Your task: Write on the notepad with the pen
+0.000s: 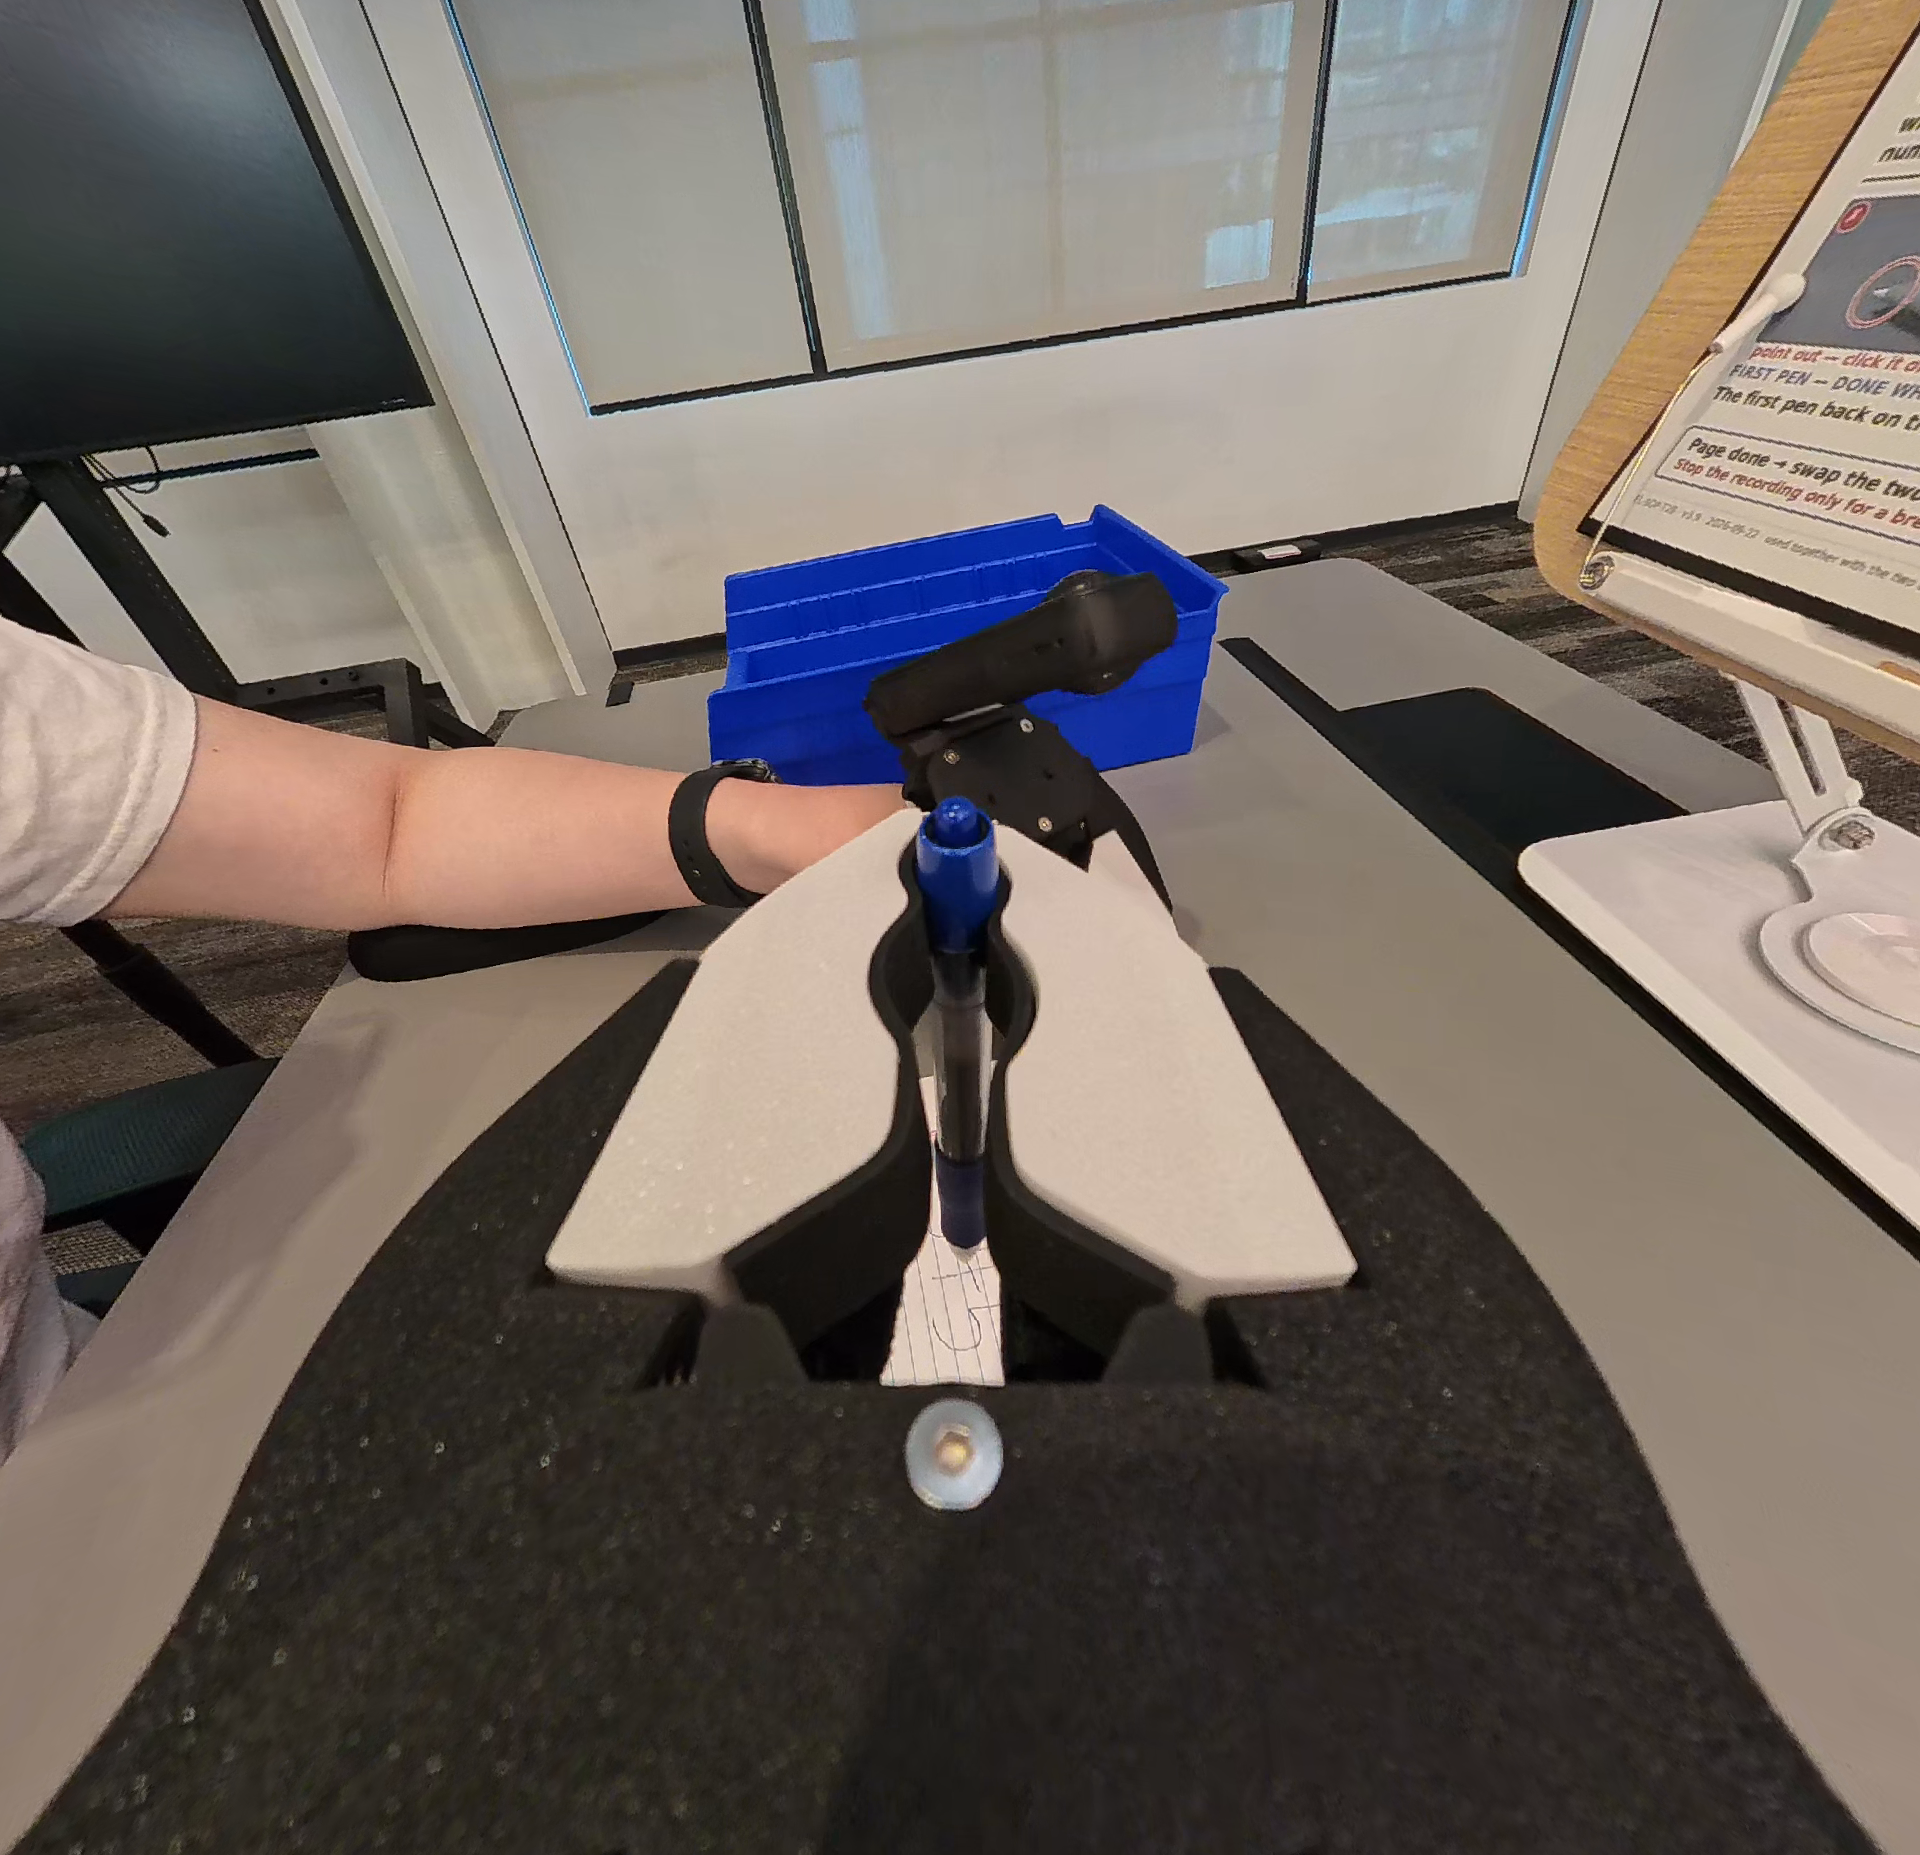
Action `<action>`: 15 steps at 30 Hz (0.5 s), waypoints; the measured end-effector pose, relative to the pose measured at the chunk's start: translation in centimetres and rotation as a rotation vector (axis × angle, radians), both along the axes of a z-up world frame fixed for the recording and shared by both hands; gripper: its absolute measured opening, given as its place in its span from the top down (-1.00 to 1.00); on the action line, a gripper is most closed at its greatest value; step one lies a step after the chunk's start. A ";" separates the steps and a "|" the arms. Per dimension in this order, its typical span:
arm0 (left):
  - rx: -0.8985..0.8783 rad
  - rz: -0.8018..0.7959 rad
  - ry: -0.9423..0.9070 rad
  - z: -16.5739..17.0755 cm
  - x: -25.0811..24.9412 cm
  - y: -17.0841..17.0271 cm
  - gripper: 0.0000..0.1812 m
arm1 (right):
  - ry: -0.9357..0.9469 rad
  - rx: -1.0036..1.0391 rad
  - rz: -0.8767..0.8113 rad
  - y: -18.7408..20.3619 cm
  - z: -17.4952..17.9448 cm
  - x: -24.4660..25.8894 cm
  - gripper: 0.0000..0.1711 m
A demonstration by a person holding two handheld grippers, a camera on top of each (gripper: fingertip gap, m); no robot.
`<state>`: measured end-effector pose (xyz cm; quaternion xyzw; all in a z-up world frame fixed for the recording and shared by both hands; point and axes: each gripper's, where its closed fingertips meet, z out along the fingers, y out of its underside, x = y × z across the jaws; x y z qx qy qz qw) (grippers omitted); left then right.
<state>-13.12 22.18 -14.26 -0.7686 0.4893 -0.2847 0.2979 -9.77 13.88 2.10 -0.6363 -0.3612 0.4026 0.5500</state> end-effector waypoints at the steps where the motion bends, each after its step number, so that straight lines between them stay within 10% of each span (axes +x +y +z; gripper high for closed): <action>1: 0.002 0.000 -0.001 0.1 0.0 0.0 0.81 | 0.000 -0.001 0.000 0.0 0.0 0.0 0.95; 15: 0.094 0.006 -0.165 5.9 0.7 -0.5 0.95 | -0.029 0.004 -0.009 0.1 -0.4 -0.4 0.95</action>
